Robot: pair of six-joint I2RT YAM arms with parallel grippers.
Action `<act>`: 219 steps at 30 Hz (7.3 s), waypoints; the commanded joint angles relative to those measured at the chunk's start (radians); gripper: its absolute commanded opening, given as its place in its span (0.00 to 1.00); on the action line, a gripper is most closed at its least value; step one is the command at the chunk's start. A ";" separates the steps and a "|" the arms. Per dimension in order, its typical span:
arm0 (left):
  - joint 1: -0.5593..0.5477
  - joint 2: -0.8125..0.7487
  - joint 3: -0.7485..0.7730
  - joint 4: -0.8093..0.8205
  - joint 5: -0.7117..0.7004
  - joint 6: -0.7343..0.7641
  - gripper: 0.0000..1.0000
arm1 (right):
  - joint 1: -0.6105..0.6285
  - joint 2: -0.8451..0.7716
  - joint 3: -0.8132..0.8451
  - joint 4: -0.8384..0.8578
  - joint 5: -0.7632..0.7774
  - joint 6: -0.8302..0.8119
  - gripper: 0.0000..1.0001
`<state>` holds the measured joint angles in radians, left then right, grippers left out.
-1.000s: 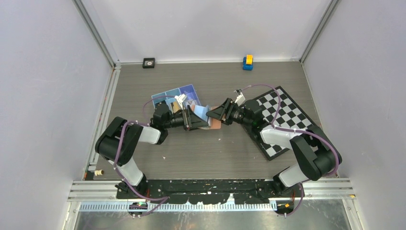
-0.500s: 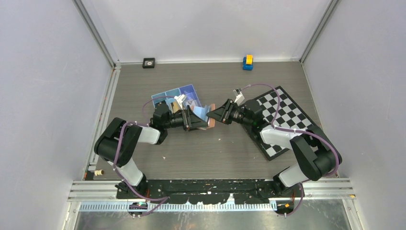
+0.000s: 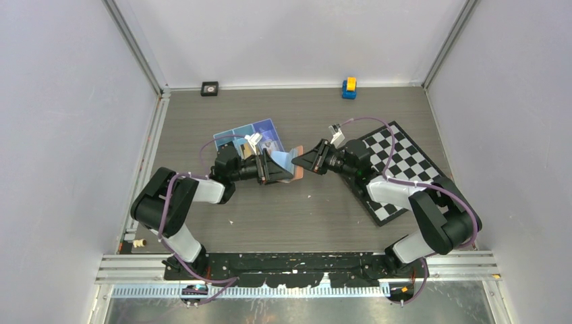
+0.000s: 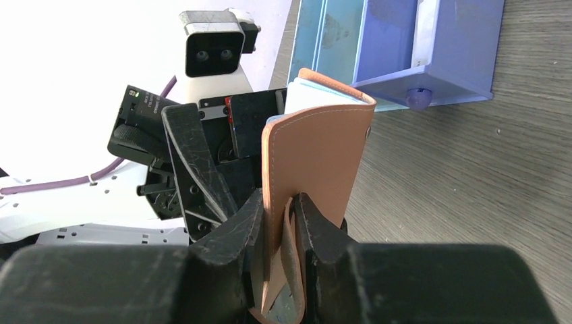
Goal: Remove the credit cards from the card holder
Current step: Remove the credit card from the card holder.
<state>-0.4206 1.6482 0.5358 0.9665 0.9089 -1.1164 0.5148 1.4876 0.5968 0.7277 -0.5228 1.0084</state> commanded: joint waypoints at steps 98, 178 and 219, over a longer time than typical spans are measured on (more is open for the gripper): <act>0.054 -0.328 -0.041 -0.296 -0.166 0.240 0.00 | 0.028 -0.176 -0.010 -0.109 0.064 -0.132 0.30; 0.046 -0.283 -0.013 -0.305 -0.133 0.235 0.00 | 0.208 -0.039 0.166 -0.249 -0.046 -0.249 0.00; 0.011 -0.350 0.041 -0.595 -0.270 0.388 0.00 | 0.227 -0.110 0.171 -0.429 0.148 -0.371 0.61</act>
<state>-0.4034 1.3128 0.5346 0.3698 0.6468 -0.7567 0.7322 1.3922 0.7403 0.3016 -0.4042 0.6659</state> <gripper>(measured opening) 0.060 0.623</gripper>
